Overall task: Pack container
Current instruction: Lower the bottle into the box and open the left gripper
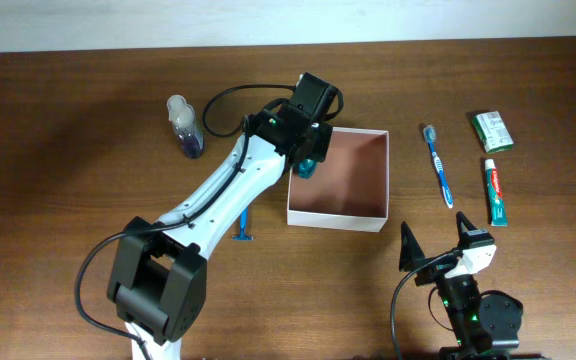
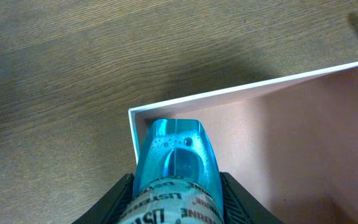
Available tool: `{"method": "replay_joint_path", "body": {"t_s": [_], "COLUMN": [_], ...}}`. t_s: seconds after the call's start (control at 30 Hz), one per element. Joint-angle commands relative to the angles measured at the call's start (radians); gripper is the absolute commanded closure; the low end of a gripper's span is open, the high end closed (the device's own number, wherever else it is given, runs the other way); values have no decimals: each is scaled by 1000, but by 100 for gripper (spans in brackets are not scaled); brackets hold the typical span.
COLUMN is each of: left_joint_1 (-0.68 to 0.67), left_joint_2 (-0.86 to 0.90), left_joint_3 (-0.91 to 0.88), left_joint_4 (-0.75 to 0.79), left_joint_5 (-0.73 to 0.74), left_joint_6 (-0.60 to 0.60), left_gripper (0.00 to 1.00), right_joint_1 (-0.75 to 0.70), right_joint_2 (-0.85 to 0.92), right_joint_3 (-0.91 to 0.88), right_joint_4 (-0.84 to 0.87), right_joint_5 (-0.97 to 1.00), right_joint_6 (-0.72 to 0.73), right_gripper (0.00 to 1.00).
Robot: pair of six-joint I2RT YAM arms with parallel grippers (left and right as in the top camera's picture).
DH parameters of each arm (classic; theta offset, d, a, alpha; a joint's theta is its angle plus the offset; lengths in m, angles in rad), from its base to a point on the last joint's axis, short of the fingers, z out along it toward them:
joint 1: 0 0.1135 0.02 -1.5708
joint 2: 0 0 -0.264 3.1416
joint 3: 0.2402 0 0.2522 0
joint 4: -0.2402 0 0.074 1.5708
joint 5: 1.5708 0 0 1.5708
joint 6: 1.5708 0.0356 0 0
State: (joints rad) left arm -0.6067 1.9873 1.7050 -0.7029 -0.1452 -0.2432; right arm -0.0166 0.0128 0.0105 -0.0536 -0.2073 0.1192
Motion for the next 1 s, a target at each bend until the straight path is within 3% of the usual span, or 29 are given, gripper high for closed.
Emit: {"method": "replay_joint_path", "body": {"t_s": [0.0, 0.8, 0.97], "left_joint_1": [-1, -2, -1], "left_joint_2": [-5, 32, 32], "left_joint_3": [31, 31, 31], "left_joint_4": [11, 11, 12], "left_joint_5": [-21, -12, -13], "left_joint_6": [9, 9, 9], "left_gripper": [73, 73, 63], "right_joint_1": [10, 10, 10], "right_joint_2": [-9, -9, -9], "right_joint_3": [-5, -5, -5], "right_joint_4": [-6, -6, -6], "right_joint_5": [2, 2, 2], "right_joint_6": [-8, -8, -7], "right_gripper": [2, 1, 2]}}
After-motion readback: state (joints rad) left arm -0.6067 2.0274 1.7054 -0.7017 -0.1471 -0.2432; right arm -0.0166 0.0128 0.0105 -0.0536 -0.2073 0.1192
